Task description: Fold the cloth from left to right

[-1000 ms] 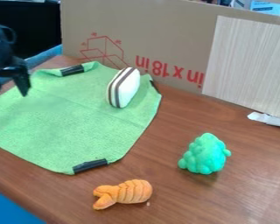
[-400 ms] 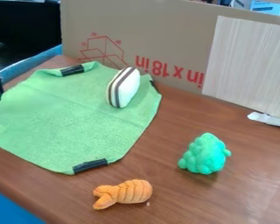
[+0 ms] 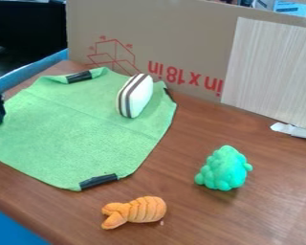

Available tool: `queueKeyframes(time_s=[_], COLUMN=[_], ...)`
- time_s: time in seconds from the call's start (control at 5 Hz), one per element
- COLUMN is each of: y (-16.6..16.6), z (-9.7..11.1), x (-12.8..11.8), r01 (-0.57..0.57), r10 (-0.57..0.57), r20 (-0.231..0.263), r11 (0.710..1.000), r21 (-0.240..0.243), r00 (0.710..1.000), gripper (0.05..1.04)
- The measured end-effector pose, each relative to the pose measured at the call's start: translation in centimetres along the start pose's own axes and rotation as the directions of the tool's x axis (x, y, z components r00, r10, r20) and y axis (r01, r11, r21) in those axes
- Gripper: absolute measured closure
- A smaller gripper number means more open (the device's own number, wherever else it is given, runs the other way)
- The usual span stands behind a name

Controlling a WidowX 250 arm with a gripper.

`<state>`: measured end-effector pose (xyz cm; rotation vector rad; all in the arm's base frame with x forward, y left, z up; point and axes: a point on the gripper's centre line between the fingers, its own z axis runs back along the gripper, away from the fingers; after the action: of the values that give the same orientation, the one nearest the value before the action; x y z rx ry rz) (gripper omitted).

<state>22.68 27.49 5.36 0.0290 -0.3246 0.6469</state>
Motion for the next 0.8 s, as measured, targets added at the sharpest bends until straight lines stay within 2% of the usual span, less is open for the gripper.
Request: queueKeyframes(time_s=[0.2,0.4,0.6,0.8], y=[0.08,0.39,0.50,0.33], z=[-0.57,-1.01,-0.96,-0.96], x=[-0.59,-0.65,-0.60,-0.54], r01=[-0.026,-0.049,-0.067,-0.065], r10=[0.026,0.047,0.065,0.063], r20=[0.008,0.036,0.041,0.043], r11=[1.000,0.998,0.997,0.997], r21=[0.011,0.043,0.049,0.038], r00=[1.000,0.998,0.997,0.997], gripper=[0.126,0.404,0.709,0.939])
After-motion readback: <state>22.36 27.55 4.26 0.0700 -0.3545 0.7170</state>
